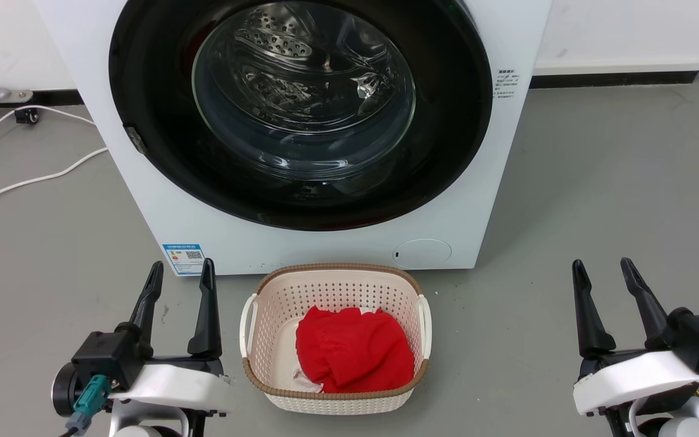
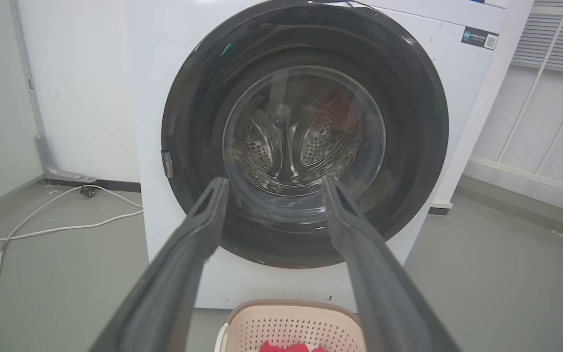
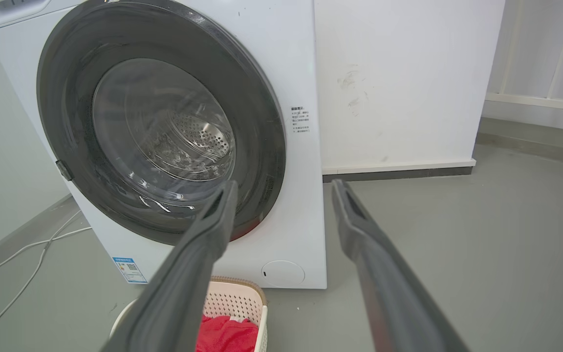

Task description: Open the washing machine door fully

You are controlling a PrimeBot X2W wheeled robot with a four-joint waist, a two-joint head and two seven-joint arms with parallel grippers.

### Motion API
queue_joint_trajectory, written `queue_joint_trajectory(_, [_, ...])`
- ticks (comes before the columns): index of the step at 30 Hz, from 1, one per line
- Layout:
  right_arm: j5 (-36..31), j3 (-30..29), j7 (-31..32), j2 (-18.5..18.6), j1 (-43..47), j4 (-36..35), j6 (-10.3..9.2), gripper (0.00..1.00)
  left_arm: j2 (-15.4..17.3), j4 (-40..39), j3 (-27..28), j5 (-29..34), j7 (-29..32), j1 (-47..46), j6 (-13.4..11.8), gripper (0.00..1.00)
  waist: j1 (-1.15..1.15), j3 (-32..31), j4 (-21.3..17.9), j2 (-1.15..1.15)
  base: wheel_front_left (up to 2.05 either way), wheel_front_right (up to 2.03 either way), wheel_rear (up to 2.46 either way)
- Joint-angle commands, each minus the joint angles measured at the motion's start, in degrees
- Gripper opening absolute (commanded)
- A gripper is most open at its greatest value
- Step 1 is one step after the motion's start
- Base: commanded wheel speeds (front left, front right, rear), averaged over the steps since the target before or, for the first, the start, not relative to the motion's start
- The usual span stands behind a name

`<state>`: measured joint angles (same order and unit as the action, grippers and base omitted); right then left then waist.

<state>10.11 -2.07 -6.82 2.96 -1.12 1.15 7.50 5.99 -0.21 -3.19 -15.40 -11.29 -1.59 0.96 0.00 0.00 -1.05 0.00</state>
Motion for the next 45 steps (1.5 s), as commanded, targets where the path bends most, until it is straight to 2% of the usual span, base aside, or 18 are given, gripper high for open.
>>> queue_joint_trajectory(1, [-1.5, 0.0, 0.0, -0.1, 0.1, -0.7, -0.01, 1.00, 0.3, -0.7, -0.2, 1.4, -0.5, 0.1, -0.3, 1.00, 0.00, 0.0, 0.0, 0.00, 0.00, 0.00, 0.00])
queue_joint_trajectory(20, [-7.0, 0.5, -0.4, -0.1, 0.5, -0.8, -0.02, 1.00, 0.6, -1.3, -1.1, 9.1, -2.6, 0.8, -1.5, 1.00, 0.00, 0.2, -0.2, 0.00, 0.00, 0.00, 0.00])
queue_joint_trajectory(33, [-9.9, 0.6, -2.0, -0.1, 0.5, 0.0, -0.02, 1.00, -0.1, -1.6, -0.4, 13.4, -4.0, 1.5, -1.0, 1.00, 0.00, 0.2, -0.4, 0.00, 0.00, 0.00, 0.00])
queue_joint_trajectory(45, [-8.7, 0.6, -2.8, -0.1, -0.5, 1.2, -0.02, 1.00, -0.8, -0.8, 0.9, 13.0, -3.9, 1.4, 0.0, 1.00, 0.00, 0.3, -0.8, 0.00, 0.00, 0.00, 0.00])
